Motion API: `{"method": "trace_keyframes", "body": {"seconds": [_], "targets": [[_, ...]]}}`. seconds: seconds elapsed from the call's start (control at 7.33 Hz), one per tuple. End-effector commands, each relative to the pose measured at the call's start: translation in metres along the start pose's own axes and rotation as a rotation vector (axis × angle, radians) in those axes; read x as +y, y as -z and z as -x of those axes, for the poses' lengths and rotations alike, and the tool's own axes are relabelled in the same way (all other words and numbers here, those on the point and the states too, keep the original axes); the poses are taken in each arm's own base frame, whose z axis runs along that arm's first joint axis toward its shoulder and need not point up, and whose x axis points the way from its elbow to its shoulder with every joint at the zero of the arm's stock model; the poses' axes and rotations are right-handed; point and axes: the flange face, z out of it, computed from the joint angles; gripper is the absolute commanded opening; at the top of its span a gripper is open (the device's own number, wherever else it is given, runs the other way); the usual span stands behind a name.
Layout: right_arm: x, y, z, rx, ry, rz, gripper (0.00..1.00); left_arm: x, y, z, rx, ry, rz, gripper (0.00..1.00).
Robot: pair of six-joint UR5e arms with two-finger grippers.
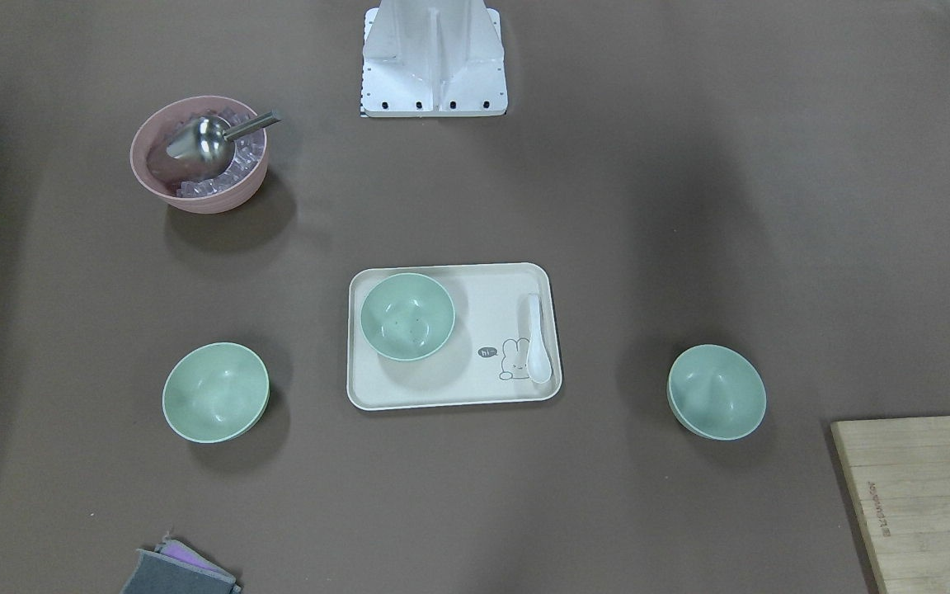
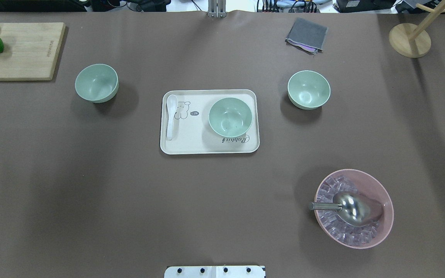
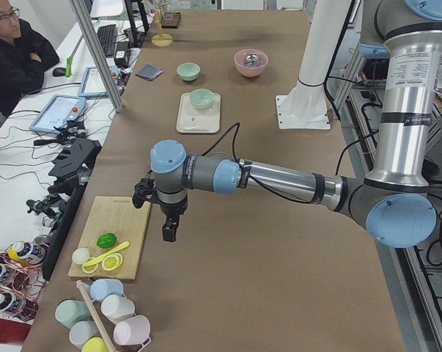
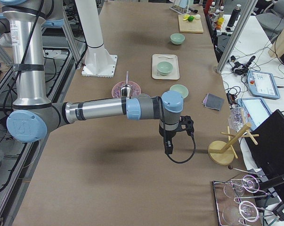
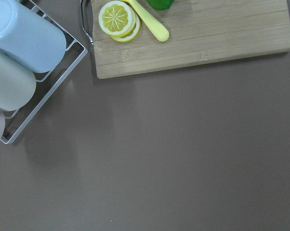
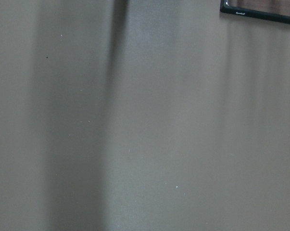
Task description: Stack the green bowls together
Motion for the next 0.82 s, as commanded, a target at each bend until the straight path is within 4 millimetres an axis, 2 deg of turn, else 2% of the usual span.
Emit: {"method": "trace_keyframes", "body": {"seconds": [0.0,0.14,0.27,0.41,0.55,0.68], "targets": [[0.002,-0.002,-0.001,0.001,0.004,0.001,1.00,-0.002,0.001,-0.001,0.000,0.012,0.001,0.98],[0.001,-0.003,0.001,0.001,0.004,0.001,1.00,-0.002,0.001,-0.002,0.001,0.008,-0.003,0.98],[-0.005,-0.002,0.005,-0.001,0.009,-0.001,1.00,-0.011,0.006,-0.011,0.004,0.025,-0.014,0.98],[-0.006,-0.003,0.008,-0.003,0.015,0.002,1.00,-0.044,0.020,-0.049,0.018,0.121,-0.047,0.98],[-0.006,-0.003,0.010,-0.003,0.015,0.002,1.00,-0.068,0.014,-0.108,0.048,0.178,-0.038,0.98],[-0.006,-0.002,0.011,-0.005,-0.002,0.000,1.00,-0.091,0.003,-0.185,0.090,0.231,-0.012,0.98]]}}
